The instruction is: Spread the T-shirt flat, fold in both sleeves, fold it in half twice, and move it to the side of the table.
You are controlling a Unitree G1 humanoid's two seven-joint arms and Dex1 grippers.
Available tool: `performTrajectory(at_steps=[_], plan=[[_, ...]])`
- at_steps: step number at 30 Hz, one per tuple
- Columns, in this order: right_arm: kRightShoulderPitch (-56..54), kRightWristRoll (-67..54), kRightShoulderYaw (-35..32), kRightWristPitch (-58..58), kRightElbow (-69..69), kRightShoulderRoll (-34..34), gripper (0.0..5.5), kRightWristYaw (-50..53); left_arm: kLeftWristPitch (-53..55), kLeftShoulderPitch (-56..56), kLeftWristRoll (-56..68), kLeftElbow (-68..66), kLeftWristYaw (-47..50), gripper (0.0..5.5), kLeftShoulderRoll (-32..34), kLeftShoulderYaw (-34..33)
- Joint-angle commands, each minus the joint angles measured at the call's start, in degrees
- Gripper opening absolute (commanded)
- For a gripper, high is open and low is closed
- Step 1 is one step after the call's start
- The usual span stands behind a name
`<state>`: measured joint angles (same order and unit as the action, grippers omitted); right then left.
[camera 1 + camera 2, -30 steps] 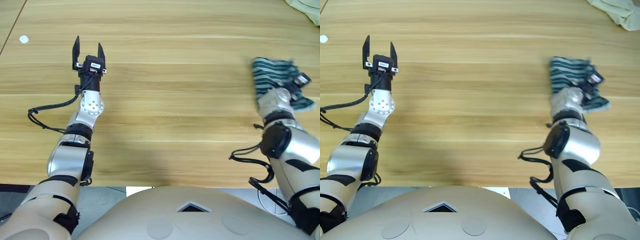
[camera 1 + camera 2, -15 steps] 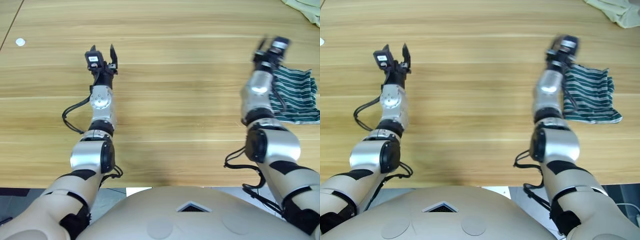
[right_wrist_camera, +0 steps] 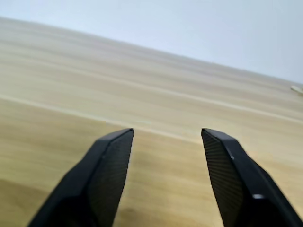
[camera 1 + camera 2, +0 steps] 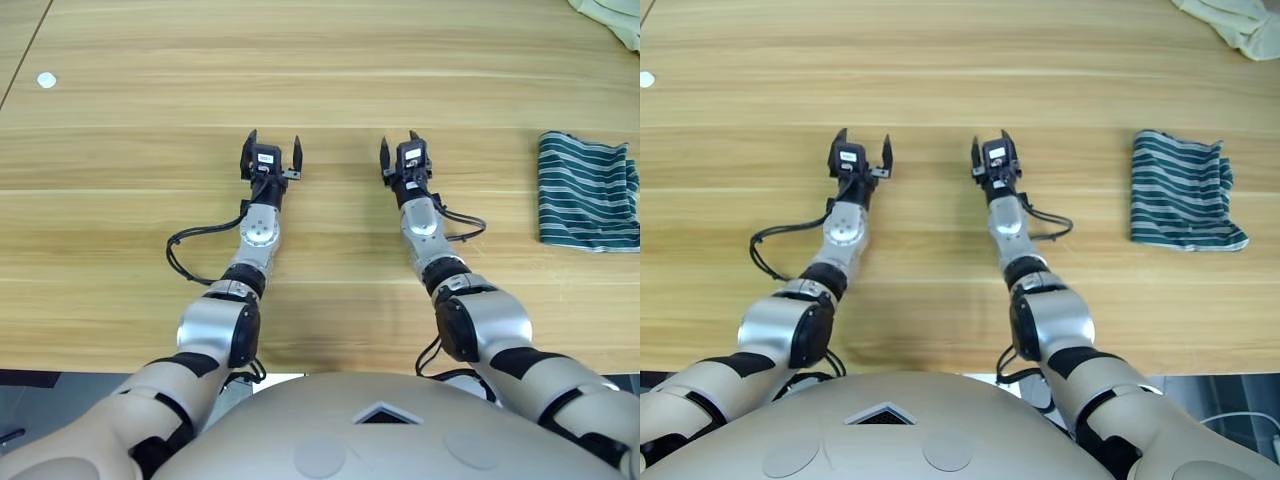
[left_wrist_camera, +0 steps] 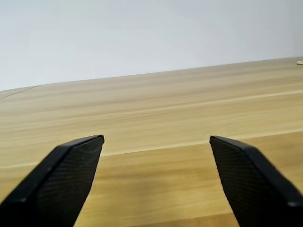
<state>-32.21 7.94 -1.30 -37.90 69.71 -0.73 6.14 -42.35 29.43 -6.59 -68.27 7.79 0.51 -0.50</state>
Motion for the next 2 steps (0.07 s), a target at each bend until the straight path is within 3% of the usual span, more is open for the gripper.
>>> performTrajectory(at_steps=[1,2], plan=[[2.7,-0.6,-0.4,-1.6,-0.9,-0.8,2.65,-0.6,0.3,-1.6,0.9,0.2,-0.2,4.14,-0.8,-0.7],[3.2,-0.6,-0.5,-1.6,-1.0,-1.0,2.84,-0.7,0.4,-1.8,1.0,0.2,-0.3,4.17,-1.0,-0.8]])
